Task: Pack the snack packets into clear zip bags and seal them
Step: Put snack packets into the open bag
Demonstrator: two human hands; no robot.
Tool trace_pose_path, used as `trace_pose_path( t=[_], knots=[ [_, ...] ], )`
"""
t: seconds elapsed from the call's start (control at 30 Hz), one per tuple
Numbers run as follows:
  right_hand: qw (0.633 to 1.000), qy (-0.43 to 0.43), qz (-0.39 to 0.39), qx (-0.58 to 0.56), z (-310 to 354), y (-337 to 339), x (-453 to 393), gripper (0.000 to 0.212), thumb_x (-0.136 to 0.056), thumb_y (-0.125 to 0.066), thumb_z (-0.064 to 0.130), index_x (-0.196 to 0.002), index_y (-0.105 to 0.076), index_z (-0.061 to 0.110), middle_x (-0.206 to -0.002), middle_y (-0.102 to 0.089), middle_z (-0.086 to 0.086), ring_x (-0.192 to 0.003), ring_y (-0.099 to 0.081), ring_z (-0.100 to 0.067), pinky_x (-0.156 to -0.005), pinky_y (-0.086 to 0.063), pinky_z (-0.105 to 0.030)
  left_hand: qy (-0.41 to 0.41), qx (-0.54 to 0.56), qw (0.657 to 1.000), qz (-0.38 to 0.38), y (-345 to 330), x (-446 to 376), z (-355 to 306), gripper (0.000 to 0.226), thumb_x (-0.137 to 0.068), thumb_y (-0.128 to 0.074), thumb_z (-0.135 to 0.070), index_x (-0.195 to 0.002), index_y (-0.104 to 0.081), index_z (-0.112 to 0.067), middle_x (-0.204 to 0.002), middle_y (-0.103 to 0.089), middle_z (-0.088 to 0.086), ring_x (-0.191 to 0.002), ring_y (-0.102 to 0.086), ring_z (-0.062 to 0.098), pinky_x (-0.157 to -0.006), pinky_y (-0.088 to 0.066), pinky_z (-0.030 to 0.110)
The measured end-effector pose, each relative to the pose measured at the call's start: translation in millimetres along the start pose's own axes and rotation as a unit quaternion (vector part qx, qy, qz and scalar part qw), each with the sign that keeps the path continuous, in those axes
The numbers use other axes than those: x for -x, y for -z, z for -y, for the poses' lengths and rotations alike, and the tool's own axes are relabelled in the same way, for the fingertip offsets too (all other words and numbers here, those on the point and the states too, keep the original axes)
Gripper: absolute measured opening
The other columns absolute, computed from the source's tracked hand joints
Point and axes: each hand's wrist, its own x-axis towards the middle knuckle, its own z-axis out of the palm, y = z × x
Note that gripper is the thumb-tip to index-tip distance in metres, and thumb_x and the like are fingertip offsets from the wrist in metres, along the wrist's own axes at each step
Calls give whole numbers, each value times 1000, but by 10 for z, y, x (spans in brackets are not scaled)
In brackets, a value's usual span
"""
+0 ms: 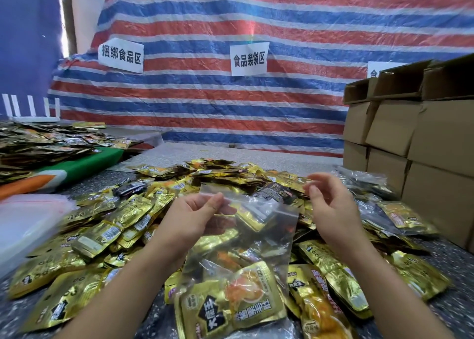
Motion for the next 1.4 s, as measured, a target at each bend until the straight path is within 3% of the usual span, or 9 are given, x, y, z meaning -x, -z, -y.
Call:
trace_pose_path(
  t=[0.1,0.23,0.43,0.67,0.8,0.93,1.17,1.3,1.4],
  knots=[
    [993,38,6,112,-83,47,-100,27,-97,-53,2,-111,-61,24,-105,-64,12,-98,-60,-6,-84,-47,-21,-1,0,1000,-2,7,-5,1,30,-76,-64,-34,-86,-76,-8,-87,-77,13,-64,-72,16,-54,-55,22],
    [949,91,136,270,-38,43,-309,43,-95,-59,3,-133,-57,22,-132,-56,7,-122,-49,-9,-106,-34,-24,-4,-18,1000,4,28,-20,-17,33,-75,-65,-35,-89,-75,-7,-85,-77,11,-65,-71,15,-55,-54,22],
    [845,149,356,370,-78,-82,-433,79,-85,-73,45,-151,-30,40,-157,-29,15,-142,-30,-10,-120,-25,-32,-13,-49,999,8,20,-13,-18,35,-75,-65,-35,-91,-75,-6,-83,-77,8,-60,-67,10,-53,-52,21],
    [804,178,361,437,-208,-162,-486,78,-95,-57,53,-155,-8,45,-165,-7,15,-152,-4,-11,-123,-1,-38,-17,-76,997,9,32,-15,-10,22,-93,-61,-23,-91,-74,-6,-84,-77,6,-65,-70,14,-54,-52,21],
    [808,212,322,446,-220,-180,-482,74,-96,-59,15,-154,-21,42,-161,-23,17,-147,-18,-8,-123,-5,-38,-18,-85,996,5,32,-16,-24,21,-95,-60,-23,-91,-74,-8,-86,-77,6,-68,-71,16,-55,-53,21],
    [814,226,315,432,-251,-148,-459,61,-100,-54,22,-152,-28,40,-157,-30,18,-145,-25,-8,-123,-1,-37,-20,-91,996,9,25,3,-25,24,-95,-59,-26,-91,-74,-7,-83,-77,6,-68,-71,15,-55,-51,20],
    [841,228,279,404,-199,-131,-459,49,-101,-50,34,-148,-36,38,-147,-44,13,-132,-35,-10,-114,-14,-28,-27,-90,996,11,24,22,-59,25,-96,-57,-26,-85,-76,-13,-84,-77,5,-68,-71,17,-54,-51,20],
    [820,240,270,444,-171,-204,-428,62,-92,-64,38,-147,-38,35,-140,-48,11,-128,-43,-13,-111,-22,-27,-23,-79,997,2,18,17,-47,24,-94,-59,-26,-84,-75,-13,-82,-77,6,-66,-71,16,-52,-51,20],
    [835,255,224,432,-145,-251,-425,45,-97,-57,36,-141,-48,32,-130,-58,9,-116,-54,-16,-96,-34,-27,-23,-84,996,2,28,19,-34,26,-92,-61,-29,-80,-78,-15,-80,-76,10,-65,-69,16,-54,-52,21]
  ],
)
